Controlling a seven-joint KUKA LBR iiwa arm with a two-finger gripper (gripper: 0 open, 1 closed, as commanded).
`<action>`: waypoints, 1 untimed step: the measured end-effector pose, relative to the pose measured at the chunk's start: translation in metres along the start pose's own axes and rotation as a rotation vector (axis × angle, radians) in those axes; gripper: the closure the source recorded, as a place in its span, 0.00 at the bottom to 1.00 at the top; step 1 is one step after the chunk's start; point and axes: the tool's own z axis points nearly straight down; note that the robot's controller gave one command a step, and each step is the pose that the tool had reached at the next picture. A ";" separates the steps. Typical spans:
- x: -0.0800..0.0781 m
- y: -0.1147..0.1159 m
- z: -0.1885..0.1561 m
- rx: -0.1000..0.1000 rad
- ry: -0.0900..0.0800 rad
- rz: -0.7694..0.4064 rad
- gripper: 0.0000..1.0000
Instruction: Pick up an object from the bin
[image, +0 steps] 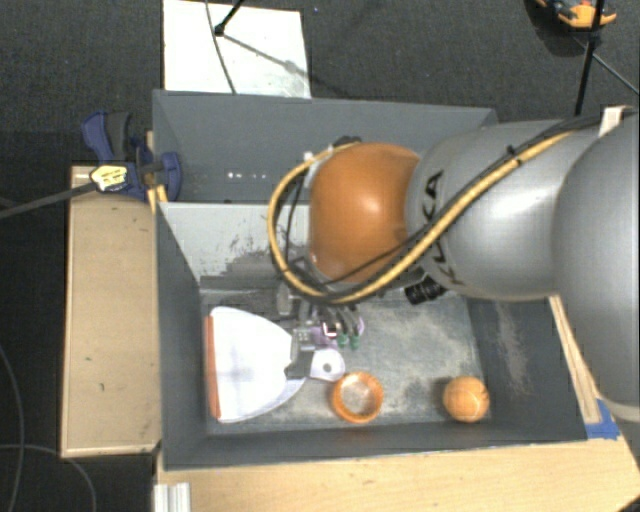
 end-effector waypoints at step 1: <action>-0.002 -0.001 -0.005 -0.001 -0.007 0.006 0.00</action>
Offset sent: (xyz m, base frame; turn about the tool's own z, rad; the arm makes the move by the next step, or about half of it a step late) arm 0.0222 -0.0667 -0.1002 -0.0616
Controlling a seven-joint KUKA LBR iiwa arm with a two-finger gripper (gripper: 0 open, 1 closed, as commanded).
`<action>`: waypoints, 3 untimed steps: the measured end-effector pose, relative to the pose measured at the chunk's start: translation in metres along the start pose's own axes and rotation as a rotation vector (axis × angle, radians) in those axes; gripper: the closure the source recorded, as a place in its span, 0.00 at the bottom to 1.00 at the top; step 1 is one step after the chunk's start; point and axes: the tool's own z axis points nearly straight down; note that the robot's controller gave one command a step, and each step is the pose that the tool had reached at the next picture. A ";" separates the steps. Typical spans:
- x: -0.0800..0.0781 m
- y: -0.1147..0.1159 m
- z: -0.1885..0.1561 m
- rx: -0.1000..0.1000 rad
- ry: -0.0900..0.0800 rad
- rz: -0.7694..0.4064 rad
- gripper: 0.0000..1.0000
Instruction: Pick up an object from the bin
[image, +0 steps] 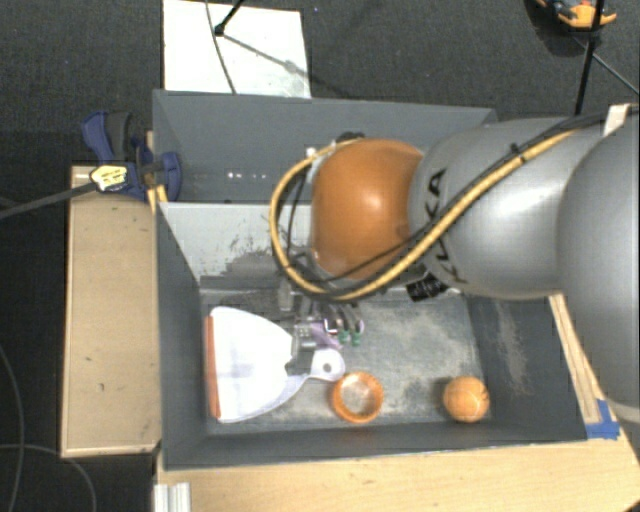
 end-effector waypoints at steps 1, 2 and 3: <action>-0.017 -0.047 0.074 0.000 -0.005 -0.052 0.00; -0.034 -0.086 0.060 0.001 0.003 -0.229 0.00; 0.031 -0.027 0.051 0.001 0.001 0.042 0.00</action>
Offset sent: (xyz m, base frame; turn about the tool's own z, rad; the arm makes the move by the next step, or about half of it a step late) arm 0.0376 -0.0926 -0.0520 -0.2380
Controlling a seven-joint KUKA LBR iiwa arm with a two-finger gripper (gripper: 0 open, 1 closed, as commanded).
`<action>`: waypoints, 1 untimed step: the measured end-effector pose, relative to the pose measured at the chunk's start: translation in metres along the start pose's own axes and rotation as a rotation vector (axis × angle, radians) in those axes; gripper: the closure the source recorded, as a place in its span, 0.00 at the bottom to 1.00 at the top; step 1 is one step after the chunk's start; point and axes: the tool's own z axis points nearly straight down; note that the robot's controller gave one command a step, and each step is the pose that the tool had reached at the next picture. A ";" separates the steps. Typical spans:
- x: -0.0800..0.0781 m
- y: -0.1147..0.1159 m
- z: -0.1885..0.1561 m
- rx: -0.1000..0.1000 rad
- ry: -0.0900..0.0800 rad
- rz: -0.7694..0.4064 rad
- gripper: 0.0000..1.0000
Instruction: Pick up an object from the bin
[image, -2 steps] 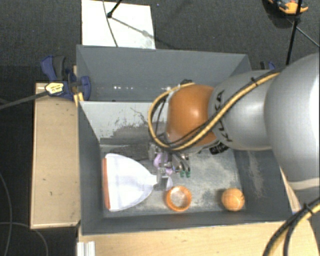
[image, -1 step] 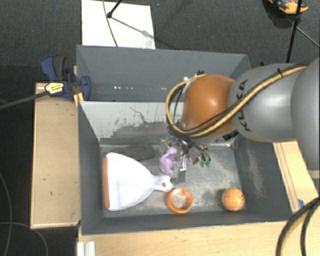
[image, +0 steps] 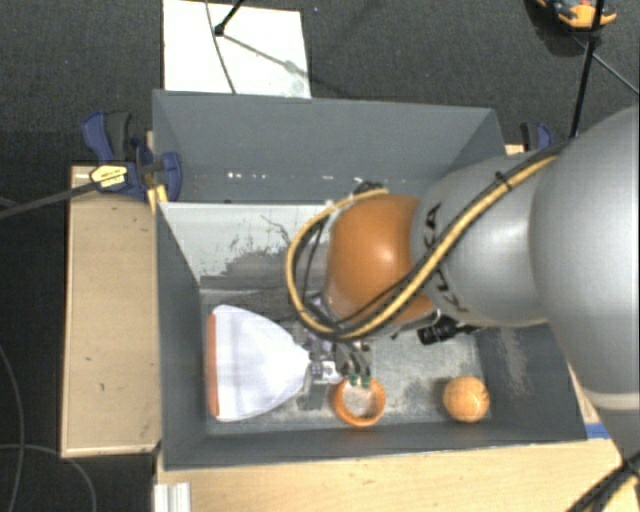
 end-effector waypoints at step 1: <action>-0.059 -0.025 0.036 -0.001 -0.003 -0.310 0.00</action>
Offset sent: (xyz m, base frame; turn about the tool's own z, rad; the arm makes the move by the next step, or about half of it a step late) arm -0.0081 -0.0633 -0.0540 0.0928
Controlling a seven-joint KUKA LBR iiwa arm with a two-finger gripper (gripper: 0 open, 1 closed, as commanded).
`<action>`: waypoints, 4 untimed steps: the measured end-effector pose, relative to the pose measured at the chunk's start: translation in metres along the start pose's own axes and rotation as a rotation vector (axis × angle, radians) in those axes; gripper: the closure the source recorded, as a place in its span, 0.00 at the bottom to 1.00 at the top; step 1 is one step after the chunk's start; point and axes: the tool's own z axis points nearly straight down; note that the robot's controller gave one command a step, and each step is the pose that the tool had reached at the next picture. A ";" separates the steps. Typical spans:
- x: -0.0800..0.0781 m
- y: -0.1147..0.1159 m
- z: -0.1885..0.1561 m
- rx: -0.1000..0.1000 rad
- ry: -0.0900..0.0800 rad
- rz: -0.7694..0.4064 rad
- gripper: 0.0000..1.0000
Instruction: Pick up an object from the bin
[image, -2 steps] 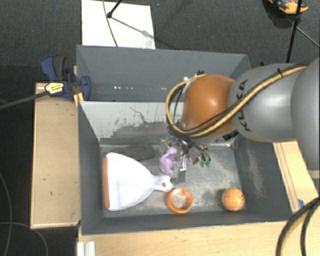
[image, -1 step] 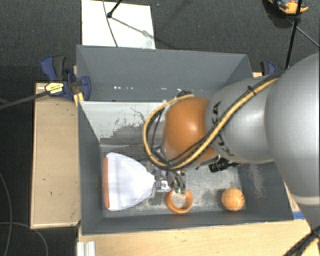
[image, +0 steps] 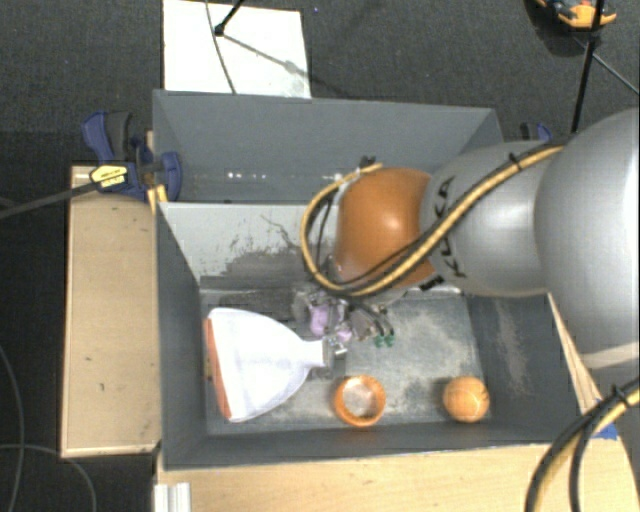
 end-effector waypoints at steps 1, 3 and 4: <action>0.074 -0.017 0.017 0.002 0.006 0.405 1.00; 0.074 -0.017 0.013 0.002 0.008 0.404 1.00; 0.075 -0.017 -0.002 0.002 0.010 0.405 1.00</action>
Offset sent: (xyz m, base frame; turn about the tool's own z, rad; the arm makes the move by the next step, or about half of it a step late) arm 0.0000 0.0000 0.0000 0.0000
